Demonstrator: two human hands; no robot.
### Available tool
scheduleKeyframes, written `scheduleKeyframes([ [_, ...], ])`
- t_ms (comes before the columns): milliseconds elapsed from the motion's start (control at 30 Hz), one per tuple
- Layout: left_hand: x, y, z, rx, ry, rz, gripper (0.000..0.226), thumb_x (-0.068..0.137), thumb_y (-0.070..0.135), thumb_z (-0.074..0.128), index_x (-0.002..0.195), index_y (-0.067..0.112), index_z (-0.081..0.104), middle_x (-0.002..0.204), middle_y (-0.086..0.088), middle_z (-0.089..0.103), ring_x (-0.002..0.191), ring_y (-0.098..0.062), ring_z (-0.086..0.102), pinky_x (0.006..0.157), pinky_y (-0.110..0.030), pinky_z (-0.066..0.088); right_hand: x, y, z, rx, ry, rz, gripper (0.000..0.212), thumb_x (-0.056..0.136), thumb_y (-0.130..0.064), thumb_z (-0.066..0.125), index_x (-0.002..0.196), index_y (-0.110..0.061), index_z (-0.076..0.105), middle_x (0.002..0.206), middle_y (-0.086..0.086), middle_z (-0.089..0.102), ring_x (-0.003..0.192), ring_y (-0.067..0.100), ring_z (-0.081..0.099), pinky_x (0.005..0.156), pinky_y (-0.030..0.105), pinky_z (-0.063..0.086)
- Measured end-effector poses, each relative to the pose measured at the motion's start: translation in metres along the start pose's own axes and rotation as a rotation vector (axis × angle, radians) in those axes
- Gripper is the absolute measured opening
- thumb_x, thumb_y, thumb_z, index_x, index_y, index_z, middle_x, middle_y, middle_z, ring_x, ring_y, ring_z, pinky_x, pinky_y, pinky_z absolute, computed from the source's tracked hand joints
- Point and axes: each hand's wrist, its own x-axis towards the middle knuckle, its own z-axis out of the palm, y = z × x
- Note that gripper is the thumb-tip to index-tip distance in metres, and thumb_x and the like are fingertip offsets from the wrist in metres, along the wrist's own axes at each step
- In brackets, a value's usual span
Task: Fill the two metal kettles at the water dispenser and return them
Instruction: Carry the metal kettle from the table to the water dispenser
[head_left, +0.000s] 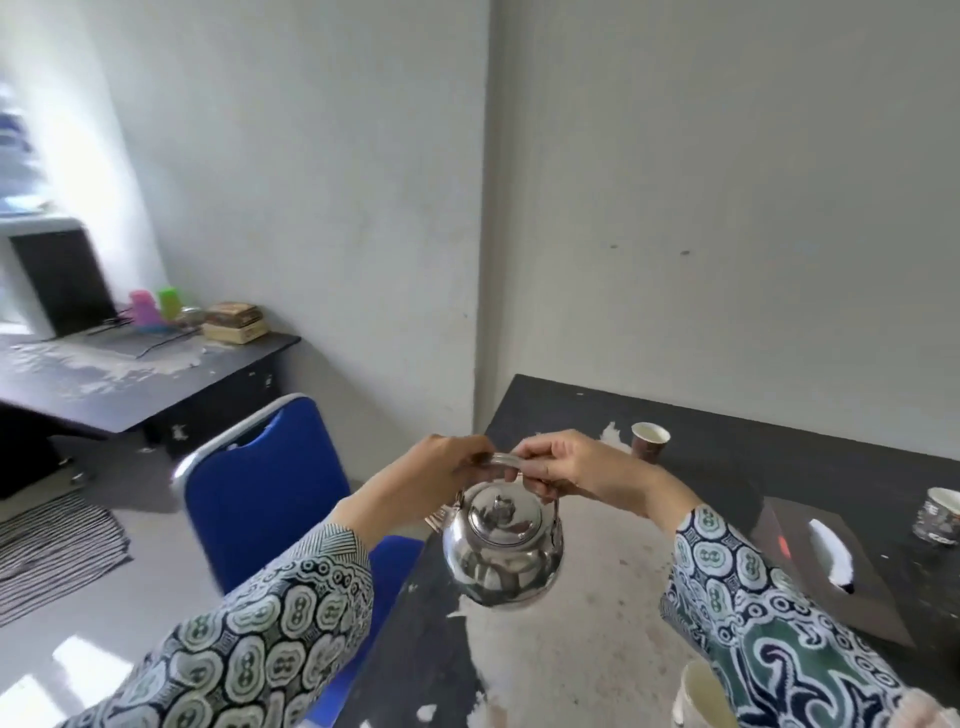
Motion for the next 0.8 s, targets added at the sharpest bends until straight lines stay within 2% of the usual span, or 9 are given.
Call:
scheduleKeyframes([
  [67, -0.024, -0.016, -0.021, 0.025, -0.005, -0.036, 0.013, 0.092, 0.021, 0.053, 0.100, 0.013, 0.058, 0.085, 0.001, 0.064, 0.077, -0.016, 0.057, 0.064, -0.012, 0.040, 0.019, -0.013, 0.020, -0.025, -0.055, -0.025, 0.018, 0.092, -0.018, 0.052, 0.099, -0.007, 0.064, 0.069, 0.001, 0.050, 0.063, 0.009, 0.043, 0.062, 0.019, 0.037],
  [167, -0.068, -0.050, -0.060, 0.051, 0.020, -0.102, 0.010, 0.092, 0.016, 0.053, 0.098, 0.010, 0.058, 0.084, -0.002, 0.064, 0.077, -0.018, 0.057, 0.068, -0.021, 0.041, 0.058, -0.039, 0.061, -0.060, -0.139, -0.081, 0.015, 0.093, -0.016, 0.050, 0.096, -0.011, 0.064, 0.076, 0.007, 0.052, 0.065, 0.008, 0.045, 0.062, 0.016, 0.042],
  [267, -0.119, -0.095, -0.100, 0.103, 0.040, -0.131, 0.008, 0.092, 0.013, 0.052, 0.097, 0.012, 0.058, 0.085, -0.006, 0.065, 0.077, -0.022, 0.058, 0.069, -0.021, 0.043, 0.101, -0.071, 0.113, -0.085, -0.245, -0.135, 0.015, 0.093, -0.011, 0.048, 0.095, -0.006, 0.061, 0.071, 0.000, 0.051, 0.060, 0.003, 0.046, 0.061, 0.013, 0.043],
  [333, -0.158, -0.132, -0.132, 0.147, 0.031, -0.152, 0.005, 0.091, 0.015, 0.054, 0.091, 0.019, 0.057, 0.083, -0.004, 0.063, 0.076, -0.022, 0.058, 0.072, -0.029, 0.046, 0.138, -0.091, 0.156, -0.099, -0.314, -0.160, 0.015, 0.093, -0.011, 0.048, 0.096, -0.003, 0.060, 0.070, -0.001, 0.052, 0.061, 0.003, 0.047, 0.061, 0.014, 0.043],
  [400, -0.192, -0.161, -0.163, 0.139, 0.016, -0.182, 0.008, 0.091, 0.018, 0.055, 0.085, 0.023, 0.053, 0.081, -0.002, 0.062, 0.072, -0.019, 0.056, 0.069, -0.027, 0.045, 0.171, -0.110, 0.195, -0.079, -0.373, -0.189, 0.014, 0.093, -0.011, 0.049, 0.095, -0.004, 0.061, 0.071, -0.002, 0.055, 0.062, 0.004, 0.050, 0.063, 0.016, 0.044],
  [533, -0.251, -0.214, -0.223, 0.111, -0.002, -0.260, 0.007, 0.090, 0.025, 0.055, 0.085, 0.021, 0.052, 0.079, -0.003, 0.062, 0.071, -0.023, 0.055, 0.066, -0.031, 0.046, 0.234, -0.144, 0.266, 0.001, -0.485, -0.238, 0.013, 0.092, -0.007, 0.048, 0.092, -0.006, 0.060, 0.066, -0.008, 0.058, 0.061, 0.004, 0.052, 0.062, 0.016, 0.045],
  [600, -0.276, -0.243, -0.253, 0.121, 0.008, -0.279, 0.007, 0.090, 0.028, 0.055, 0.087, 0.022, 0.053, 0.080, -0.002, 0.063, 0.072, -0.019, 0.055, 0.067, -0.029, 0.046, 0.267, -0.162, 0.300, -0.003, -0.533, -0.268, 0.013, 0.092, -0.009, 0.048, 0.093, -0.007, 0.061, 0.068, -0.006, 0.059, 0.062, 0.006, 0.053, 0.064, 0.017, 0.045],
  [667, -0.300, -0.273, -0.281, 0.134, 0.028, -0.313, 0.007, 0.090, 0.030, 0.054, 0.088, 0.023, 0.053, 0.078, 0.003, 0.062, 0.068, -0.011, 0.053, 0.064, -0.023, 0.043, 0.303, -0.178, 0.333, 0.010, -0.562, -0.292, 0.015, 0.090, -0.011, 0.051, 0.098, -0.002, 0.060, 0.072, 0.002, 0.058, 0.064, 0.008, 0.054, 0.065, 0.018, 0.046],
  [800, -0.322, -0.310, -0.316, 0.134, 0.073, -0.343, 0.010, 0.090, 0.034, 0.053, 0.082, 0.028, 0.051, 0.069, 0.013, 0.055, 0.058, 0.001, 0.047, 0.058, -0.014, 0.038, 0.350, -0.200, 0.368, 0.022, -0.578, -0.343, 0.014, 0.087, -0.002, 0.054, 0.100, 0.002, 0.058, 0.082, 0.011, 0.060, 0.069, 0.012, 0.055, 0.066, 0.018, 0.050],
])
